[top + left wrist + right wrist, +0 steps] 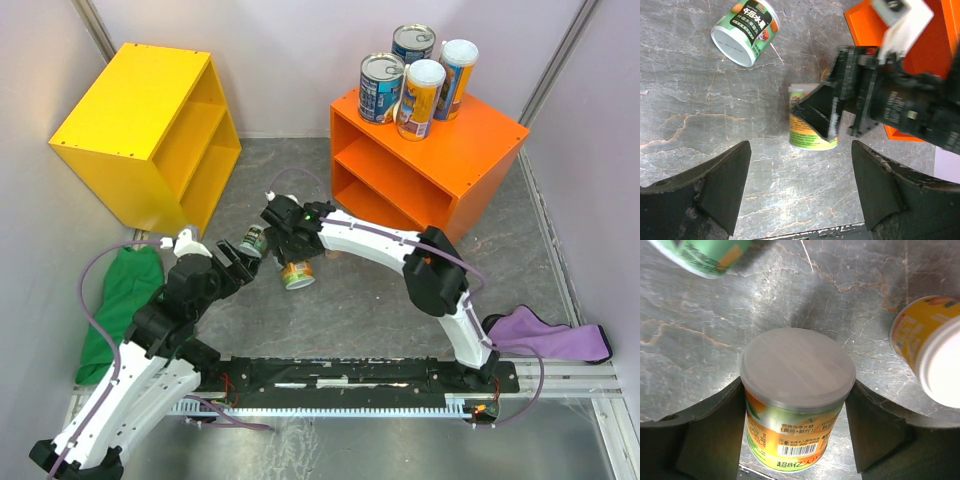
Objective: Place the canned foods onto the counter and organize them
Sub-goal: Adjust the canned food at the center of the board.
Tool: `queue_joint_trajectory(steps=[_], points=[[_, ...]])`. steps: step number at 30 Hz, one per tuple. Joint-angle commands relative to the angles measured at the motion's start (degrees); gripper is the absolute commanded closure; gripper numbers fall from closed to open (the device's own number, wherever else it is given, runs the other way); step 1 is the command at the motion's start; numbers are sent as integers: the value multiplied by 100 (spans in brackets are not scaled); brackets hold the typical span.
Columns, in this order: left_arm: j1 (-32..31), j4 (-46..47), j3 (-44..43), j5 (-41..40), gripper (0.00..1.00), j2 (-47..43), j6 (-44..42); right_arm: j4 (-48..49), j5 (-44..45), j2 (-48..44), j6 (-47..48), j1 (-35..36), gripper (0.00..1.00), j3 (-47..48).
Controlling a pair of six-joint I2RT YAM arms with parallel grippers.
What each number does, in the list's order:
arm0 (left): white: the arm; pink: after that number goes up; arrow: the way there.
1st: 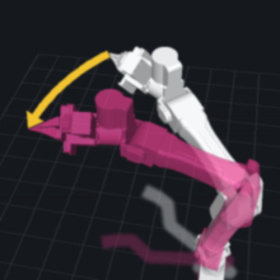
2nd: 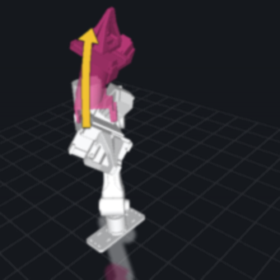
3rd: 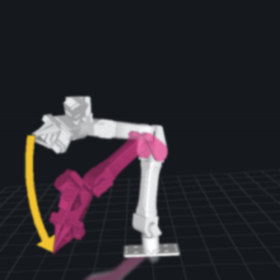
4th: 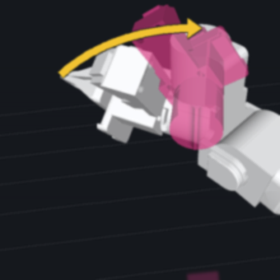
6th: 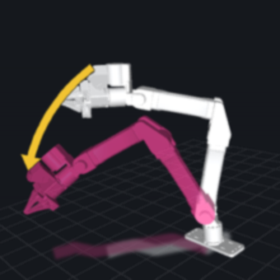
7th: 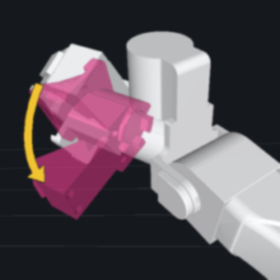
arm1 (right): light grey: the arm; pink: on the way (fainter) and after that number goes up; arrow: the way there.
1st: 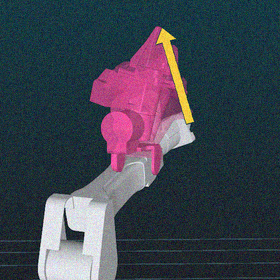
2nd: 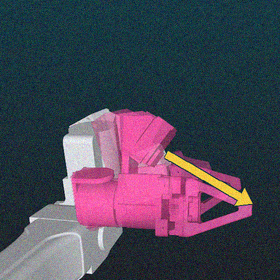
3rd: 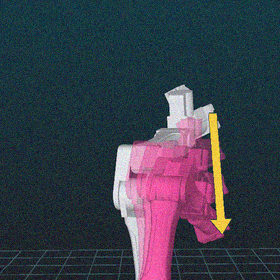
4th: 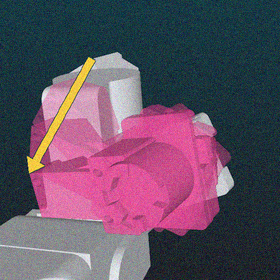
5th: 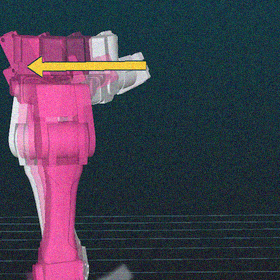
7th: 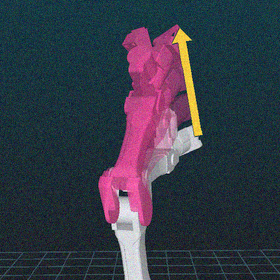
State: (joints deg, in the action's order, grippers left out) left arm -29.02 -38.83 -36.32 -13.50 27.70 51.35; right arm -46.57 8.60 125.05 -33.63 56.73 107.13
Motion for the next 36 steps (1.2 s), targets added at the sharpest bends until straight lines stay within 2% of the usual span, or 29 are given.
queue_joint_trajectory(steps=[1, 8, 19, 36], points=[[-5, 323, -163, -141, 13, 124, 24, 1136, 203, -1153, 306, 17, 54, -290], [-8, 429, -222, -164, 13, 297, -11, 2515, 160, -1901, 606, 64, 53, -1447], [-6, 344, -378, -32, 13, 517, 77, 4253, 286, -2361, 1245, 175, 51, -2546], [1, -211, -630, 247, 13, 456, 422, 6670, 1068, -2241, 2396, 519, 49, -3723]])
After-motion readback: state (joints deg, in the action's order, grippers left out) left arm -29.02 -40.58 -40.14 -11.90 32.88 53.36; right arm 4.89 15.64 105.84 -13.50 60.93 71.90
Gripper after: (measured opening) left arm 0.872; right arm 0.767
